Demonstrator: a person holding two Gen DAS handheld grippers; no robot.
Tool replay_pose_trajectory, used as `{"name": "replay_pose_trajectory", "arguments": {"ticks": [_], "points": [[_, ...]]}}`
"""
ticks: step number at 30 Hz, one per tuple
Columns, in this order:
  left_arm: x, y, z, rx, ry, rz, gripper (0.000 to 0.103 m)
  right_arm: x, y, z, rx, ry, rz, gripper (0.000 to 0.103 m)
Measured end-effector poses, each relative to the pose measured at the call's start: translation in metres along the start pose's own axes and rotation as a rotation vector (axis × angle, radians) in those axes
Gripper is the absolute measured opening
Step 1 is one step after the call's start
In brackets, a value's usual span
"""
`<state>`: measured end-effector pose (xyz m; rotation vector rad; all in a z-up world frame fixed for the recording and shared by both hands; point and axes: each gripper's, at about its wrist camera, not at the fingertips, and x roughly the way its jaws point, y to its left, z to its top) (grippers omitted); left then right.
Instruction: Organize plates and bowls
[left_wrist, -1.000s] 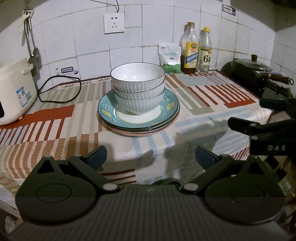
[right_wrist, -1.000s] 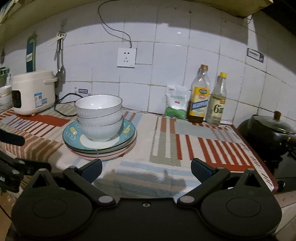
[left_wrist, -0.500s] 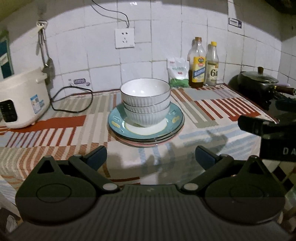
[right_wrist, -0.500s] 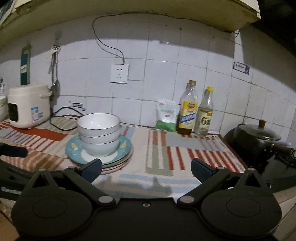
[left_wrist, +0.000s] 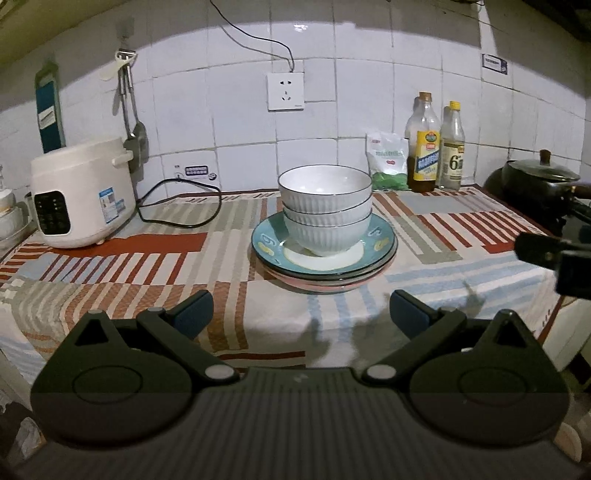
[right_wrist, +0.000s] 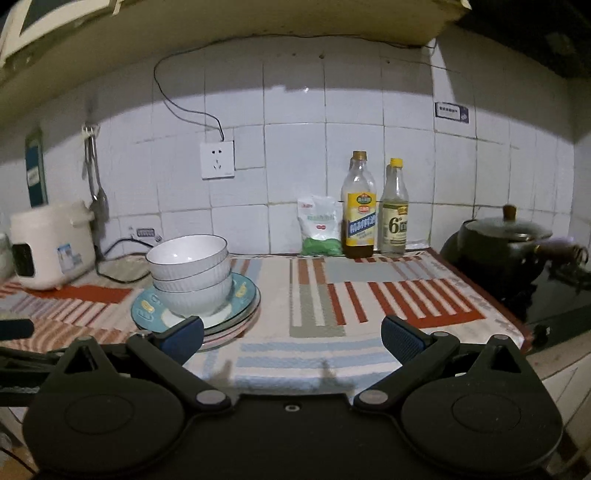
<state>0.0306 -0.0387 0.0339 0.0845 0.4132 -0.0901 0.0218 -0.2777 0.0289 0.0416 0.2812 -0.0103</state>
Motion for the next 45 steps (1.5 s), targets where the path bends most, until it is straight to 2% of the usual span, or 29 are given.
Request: {"name": "replay_pose_trajectory", "arguments": {"ticks": [5, 13, 20, 26, 35, 45], "points": [[0.003, 0.001, -0.005, -0.03, -0.005, -0.02, 0.103, 0.001, 0.004, -0.004, -0.028, 0.002, -0.05, 0.103], [0.002, -0.001, -0.008, -0.01, -0.031, -0.027, 0.103, -0.004, 0.008, -0.007, -0.037, 0.0, -0.036, 0.103], [-0.001, 0.001, -0.012, -0.017, -0.037, 0.019, 0.103, -0.001, 0.015, -0.009, -0.077, 0.006, -0.076, 0.103], [-0.001, 0.003, -0.012, -0.019, -0.043, 0.045, 0.103, -0.007, 0.025, -0.012, -0.12, -0.024, -0.099, 0.103], [-0.004, 0.0, -0.015, 0.004, -0.076, 0.085, 0.103, -0.012, 0.025, -0.012, -0.118, -0.04, -0.133, 0.103], [-0.009, -0.001, -0.015, -0.001, -0.077, 0.048, 0.103, -0.01, 0.022, -0.015, -0.108, -0.019, -0.141, 0.103]]}}
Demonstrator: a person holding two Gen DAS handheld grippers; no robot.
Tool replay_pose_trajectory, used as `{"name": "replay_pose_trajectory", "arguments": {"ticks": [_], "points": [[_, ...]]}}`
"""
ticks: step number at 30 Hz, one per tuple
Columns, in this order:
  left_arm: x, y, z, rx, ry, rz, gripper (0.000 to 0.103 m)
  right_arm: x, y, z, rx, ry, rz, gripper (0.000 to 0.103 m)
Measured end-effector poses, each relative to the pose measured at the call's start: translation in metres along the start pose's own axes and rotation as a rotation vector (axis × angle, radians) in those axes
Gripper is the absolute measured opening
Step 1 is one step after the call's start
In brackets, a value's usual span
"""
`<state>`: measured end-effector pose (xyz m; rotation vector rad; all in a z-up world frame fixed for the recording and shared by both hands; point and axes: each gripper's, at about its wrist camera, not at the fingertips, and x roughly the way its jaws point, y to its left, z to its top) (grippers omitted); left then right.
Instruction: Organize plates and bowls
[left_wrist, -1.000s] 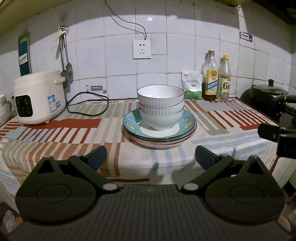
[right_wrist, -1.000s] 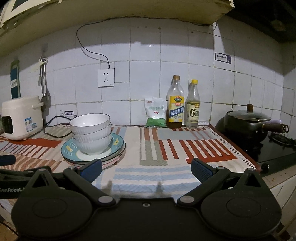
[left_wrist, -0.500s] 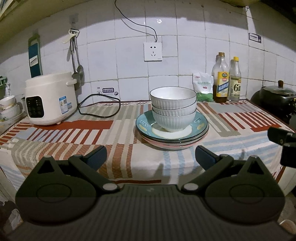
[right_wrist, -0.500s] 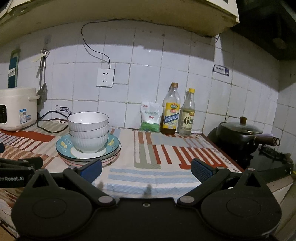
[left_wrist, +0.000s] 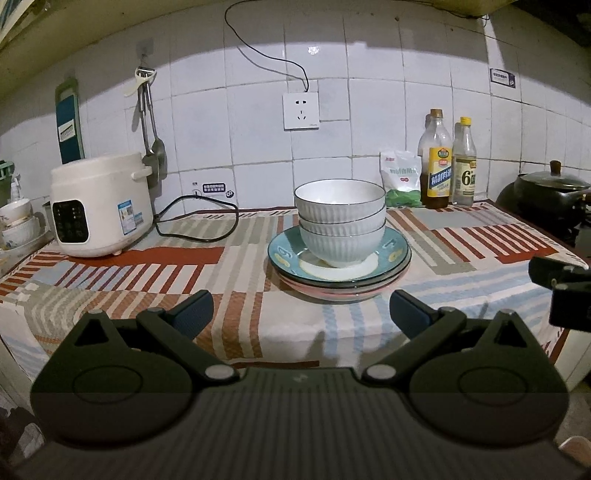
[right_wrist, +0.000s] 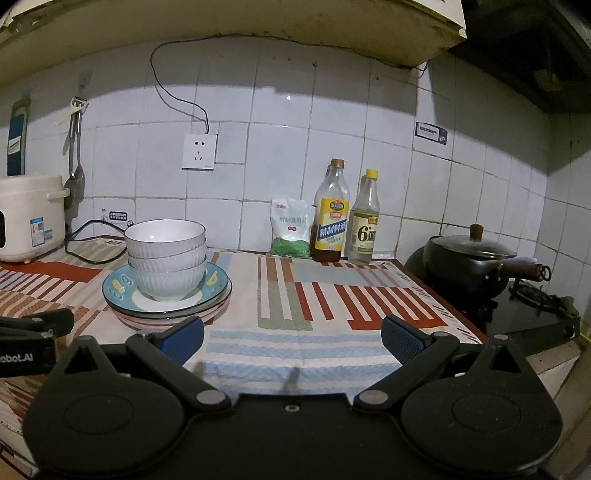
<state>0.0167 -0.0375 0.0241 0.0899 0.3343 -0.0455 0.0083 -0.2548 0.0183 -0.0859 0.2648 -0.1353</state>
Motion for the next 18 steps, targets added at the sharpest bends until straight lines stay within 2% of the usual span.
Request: {"name": "replay_pose_trajectory", "arguments": {"ticks": [18], "points": [[-0.0006, 0.004, -0.001, -0.041, 0.013, 0.006, 0.103, 0.0017, -0.0027, -0.003, 0.001, 0.015, -0.007, 0.103]]}}
